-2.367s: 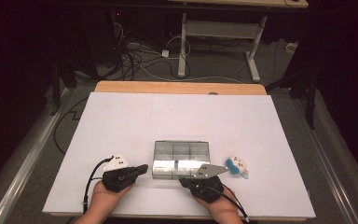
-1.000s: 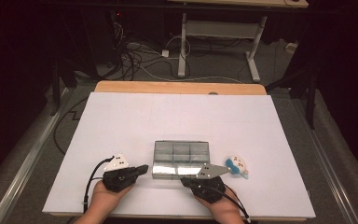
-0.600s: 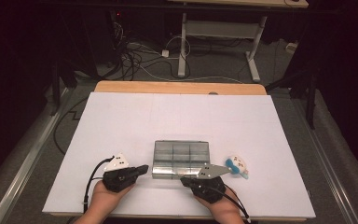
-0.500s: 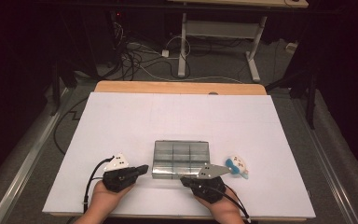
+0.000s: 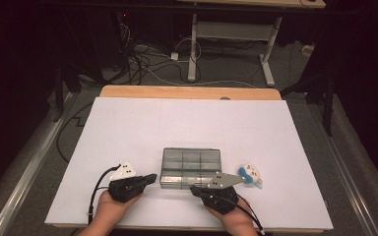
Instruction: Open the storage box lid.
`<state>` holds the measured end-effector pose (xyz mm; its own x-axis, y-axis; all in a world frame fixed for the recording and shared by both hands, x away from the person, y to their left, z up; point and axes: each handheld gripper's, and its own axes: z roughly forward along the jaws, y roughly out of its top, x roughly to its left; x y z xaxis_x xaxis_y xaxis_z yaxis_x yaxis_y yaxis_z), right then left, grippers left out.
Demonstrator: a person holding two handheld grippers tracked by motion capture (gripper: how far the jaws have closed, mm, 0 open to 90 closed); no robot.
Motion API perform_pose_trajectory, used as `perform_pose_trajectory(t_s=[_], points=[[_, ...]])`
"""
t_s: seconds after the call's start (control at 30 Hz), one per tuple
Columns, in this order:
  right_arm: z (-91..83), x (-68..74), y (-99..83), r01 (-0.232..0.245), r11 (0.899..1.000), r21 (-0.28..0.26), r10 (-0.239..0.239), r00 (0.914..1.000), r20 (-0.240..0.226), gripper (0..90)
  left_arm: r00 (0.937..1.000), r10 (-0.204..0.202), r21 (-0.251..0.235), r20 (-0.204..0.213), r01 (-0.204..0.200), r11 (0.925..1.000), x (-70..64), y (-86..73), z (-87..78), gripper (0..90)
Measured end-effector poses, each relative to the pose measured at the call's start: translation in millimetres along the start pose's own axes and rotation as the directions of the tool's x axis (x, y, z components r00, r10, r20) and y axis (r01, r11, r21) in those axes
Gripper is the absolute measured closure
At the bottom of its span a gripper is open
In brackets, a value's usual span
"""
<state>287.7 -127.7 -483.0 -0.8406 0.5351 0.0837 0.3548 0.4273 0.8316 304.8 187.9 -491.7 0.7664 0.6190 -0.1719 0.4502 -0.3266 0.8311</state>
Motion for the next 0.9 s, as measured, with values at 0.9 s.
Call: perform_pose_trajectory(t_s=[0.9], points=[[-5.6, -1.9, 13.0, 0.025, 0.998, -0.054, -0.024, 0.9994, 0.025, 90.0, 0.9989, -0.006, -0.057, 0.046, 0.009, 0.9983, -6.2, 7.9, -6.9, 87.5]])
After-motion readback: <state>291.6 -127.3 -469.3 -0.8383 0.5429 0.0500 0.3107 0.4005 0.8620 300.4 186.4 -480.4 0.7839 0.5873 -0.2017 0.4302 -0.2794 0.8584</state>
